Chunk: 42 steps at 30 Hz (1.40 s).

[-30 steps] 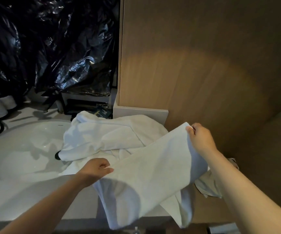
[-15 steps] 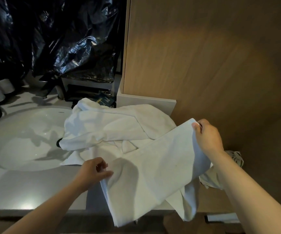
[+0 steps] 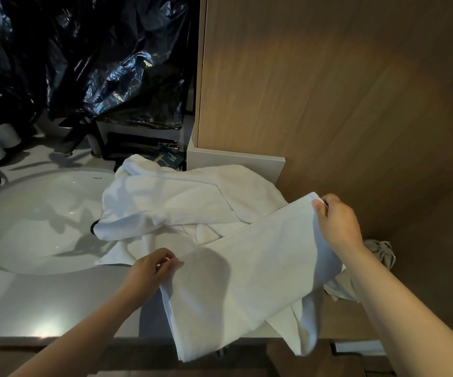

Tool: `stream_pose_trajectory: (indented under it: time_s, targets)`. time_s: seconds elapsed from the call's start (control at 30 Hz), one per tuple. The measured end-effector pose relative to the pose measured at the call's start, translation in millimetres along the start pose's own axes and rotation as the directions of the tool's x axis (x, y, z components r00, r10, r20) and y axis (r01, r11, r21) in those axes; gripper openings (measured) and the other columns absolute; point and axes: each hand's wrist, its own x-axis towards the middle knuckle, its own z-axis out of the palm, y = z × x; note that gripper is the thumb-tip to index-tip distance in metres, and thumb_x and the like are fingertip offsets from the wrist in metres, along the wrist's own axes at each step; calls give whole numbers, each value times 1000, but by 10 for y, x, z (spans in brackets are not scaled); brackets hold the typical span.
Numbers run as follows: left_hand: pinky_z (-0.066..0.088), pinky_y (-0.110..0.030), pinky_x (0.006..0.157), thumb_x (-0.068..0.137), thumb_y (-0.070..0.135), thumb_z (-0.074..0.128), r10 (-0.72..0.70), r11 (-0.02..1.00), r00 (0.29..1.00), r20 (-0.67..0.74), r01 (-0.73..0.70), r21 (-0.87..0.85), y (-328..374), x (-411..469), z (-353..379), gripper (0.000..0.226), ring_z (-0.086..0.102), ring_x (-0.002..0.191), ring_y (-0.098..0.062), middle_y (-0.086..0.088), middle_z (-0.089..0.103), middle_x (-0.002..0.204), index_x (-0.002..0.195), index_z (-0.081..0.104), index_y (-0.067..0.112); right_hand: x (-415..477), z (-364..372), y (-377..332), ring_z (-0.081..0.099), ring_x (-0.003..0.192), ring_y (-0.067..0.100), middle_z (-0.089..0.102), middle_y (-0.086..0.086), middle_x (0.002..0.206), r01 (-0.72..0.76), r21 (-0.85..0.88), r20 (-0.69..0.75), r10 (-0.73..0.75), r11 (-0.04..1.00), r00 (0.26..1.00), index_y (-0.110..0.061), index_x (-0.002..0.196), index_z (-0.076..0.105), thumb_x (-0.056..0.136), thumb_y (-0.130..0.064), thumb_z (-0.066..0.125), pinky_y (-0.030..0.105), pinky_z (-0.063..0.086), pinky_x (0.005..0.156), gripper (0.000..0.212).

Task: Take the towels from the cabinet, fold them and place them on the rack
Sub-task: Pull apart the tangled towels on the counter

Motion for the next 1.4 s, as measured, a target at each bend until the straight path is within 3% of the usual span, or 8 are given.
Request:
stream_pose_trajectory:
  time_s: [0.27, 0.5, 0.63, 0.77, 0.93, 1.1, 1.27, 1.4]
  targets:
    - [49, -29, 73, 94, 33, 58, 166, 975, 979, 114, -181, 132, 66, -24, -45, 20, 55, 77, -11, 3, 56, 83, 75, 57, 26, -17, -20, -24, 61, 78, 18, 61, 2, 87, -11, -13, 8, 11, 1000, 1000, -6, 117, 57, 104, -41, 38, 28, 49, 63, 42]
    - [44, -31, 74, 98, 27, 52, -139, 984, 980, 143, 153, -93, 16, -131, -93, 36, 57, 77, -22, -7, 61, 87, 78, 64, -1, -89, -28, -10, 62, 74, 21, 63, 5, 82, -26, 5, 18, 26, 1000, 999, -8, 103, 57, 103, -45, 36, 32, 49, 60, 43]
    - [40, -32, 66, 96, 32, 55, -234, 970, 968, 97, 239, -50, 30, -80, -7, 44, 55, 66, -27, -15, 57, 72, 78, 66, -6, -164, -17, -30, 63, 84, 34, 66, 16, 89, -37, 35, 57, 35, 999, 998, -7, 94, 55, 103, -41, 36, 44, 52, 72, 40]
    - [52, -43, 71, 92, 37, 61, -265, 956, 963, 50, 269, -116, 9, -72, 5, 44, 64, 81, -42, -26, 66, 82, 80, 70, -4, -190, -86, -32, 62, 91, 37, 66, 18, 94, -43, 30, 44, 41, 999, 998, -5, 98, 56, 103, -44, 34, 47, 52, 77, 45]
    - [47, -32, 60, 70, 50, 78, -339, 910, 936, -92, 302, -283, 94, -96, -336, 47, 54, 54, -20, -9, 57, 51, 49, 64, 11, -315, -140, 58, 62, 86, 33, 64, 12, 86, -135, 196, 18, 135, 971, 991, -6, 89, 58, 102, -46, 37, 49, 53, 77, 47]
    - [43, -23, 53, 68, 39, 84, -201, 957, 934, -294, 123, -264, 378, -68, -670, 29, 53, 53, -11, 3, 58, 54, 65, 67, 16, -452, -209, 39, 59, 85, 32, 63, 12, 86, -146, 386, -26, 169, 911, 985, -8, 85, 57, 101, -45, 40, 51, 50, 80, 44]
    - [38, -24, 60, 88, 34, 67, -8, 1000, 996, -92, 7, -11, 587, -115, -887, 32, 50, 63, -16, -2, 54, 64, 67, 63, 11, -496, -331, 9, 57, 75, 21, 59, 4, 80, -92, 444, -103, 153, 891, 983, -11, 87, 55, 102, -44, 39, 39, 47, 66, 40]
    - [47, -34, 71, 97, 33, 54, -158, 911, 977, -141, 89, -403, 665, -235, -826, 33, 60, 75, -24, -11, 67, 82, 87, 66, 4, -510, -371, 37, 56, 71, 18, 58, 4, 76, -90, 447, -31, 116, 890, 993, -13, 81, 54, 101, -42, 43, 30, 39, 56, 37]
